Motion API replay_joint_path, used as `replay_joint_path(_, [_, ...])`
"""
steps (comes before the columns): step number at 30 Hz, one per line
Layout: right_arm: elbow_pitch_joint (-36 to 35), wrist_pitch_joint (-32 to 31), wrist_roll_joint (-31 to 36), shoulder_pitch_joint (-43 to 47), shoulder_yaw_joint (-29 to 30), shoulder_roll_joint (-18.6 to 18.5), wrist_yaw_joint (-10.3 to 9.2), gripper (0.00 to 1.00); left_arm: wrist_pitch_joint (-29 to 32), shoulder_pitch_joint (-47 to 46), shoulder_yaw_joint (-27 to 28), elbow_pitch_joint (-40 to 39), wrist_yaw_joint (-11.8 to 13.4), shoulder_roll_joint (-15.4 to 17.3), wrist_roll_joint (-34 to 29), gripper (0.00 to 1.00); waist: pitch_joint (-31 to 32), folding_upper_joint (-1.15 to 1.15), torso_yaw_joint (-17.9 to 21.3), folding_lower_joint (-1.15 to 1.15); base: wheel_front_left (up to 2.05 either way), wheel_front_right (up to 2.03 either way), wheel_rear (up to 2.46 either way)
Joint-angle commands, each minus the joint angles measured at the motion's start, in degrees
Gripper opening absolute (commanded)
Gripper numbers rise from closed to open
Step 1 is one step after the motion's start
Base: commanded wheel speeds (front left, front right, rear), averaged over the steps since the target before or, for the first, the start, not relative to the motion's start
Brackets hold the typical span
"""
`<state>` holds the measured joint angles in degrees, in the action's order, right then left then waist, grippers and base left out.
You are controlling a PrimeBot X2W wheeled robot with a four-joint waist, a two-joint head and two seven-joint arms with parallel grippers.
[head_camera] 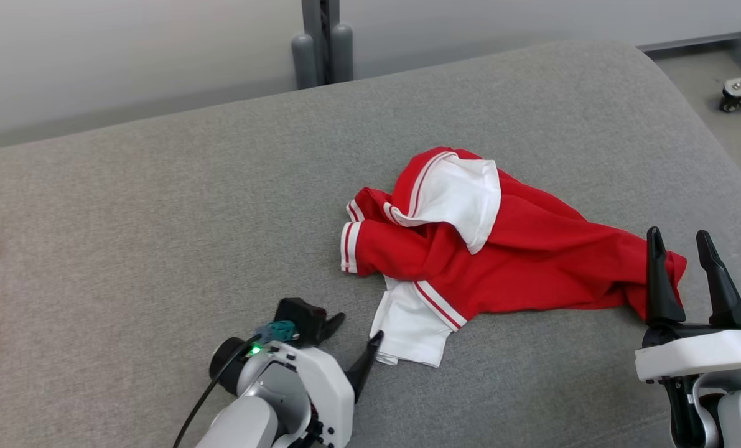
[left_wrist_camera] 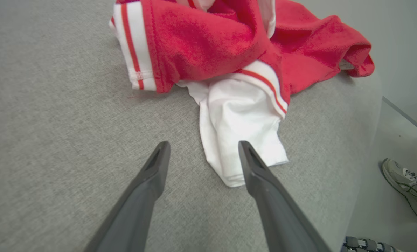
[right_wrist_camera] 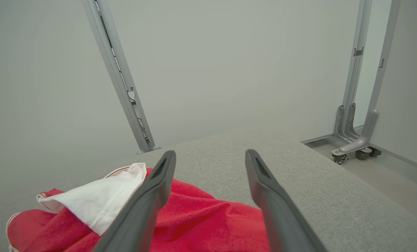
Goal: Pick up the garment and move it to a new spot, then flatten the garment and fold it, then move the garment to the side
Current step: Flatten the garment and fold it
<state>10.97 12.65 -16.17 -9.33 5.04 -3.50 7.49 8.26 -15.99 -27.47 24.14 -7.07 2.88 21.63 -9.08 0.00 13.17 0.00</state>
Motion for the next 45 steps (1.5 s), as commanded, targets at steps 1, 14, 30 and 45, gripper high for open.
replay_joint_path(1, [0.28, 0.59, -0.38, -0.66, 0.14, -0.20, 0.01, 1.00, 1.78, -1.77, -1.53, 0.59, -0.33, 0.07, 0.93, 1.00, -1.11, 0.00, 1.02, 0.00, 0.00, 0.00, 0.00])
replay_joint_path(14, [2.17, 1.82, -0.19, -1.95, -0.51, 0.14, 0.01, 1.00, 4.75, -6.14, -7.88, 4.24, 1.41, 0.13, 2.67, 0.00, -3.51, 0.00, 3.01, 0.00, 0.00, 0.00, 0.00])
replay_joint_path(30, [3.93, 1.76, 0.17, -0.21, 0.58, -1.34, 0.01, 1.00, 5.43, -3.31, -0.96, -3.31, 7.75, 8.04, 6.82, 0.00, 2.21, 0.00, -7.17, 0.00, 0.00, 0.00, 0.00])
replay_joint_path(45, [4.24, 1.65, 0.53, -0.97, 1.00, -1.50, 0.01, 1.00, 5.54, 4.00, 7.21, -7.50, 13.46, 15.69, 10.59, 0.00, 1.19, 0.00, -10.80, 0.00, 0.00, 0.00, 0.00])
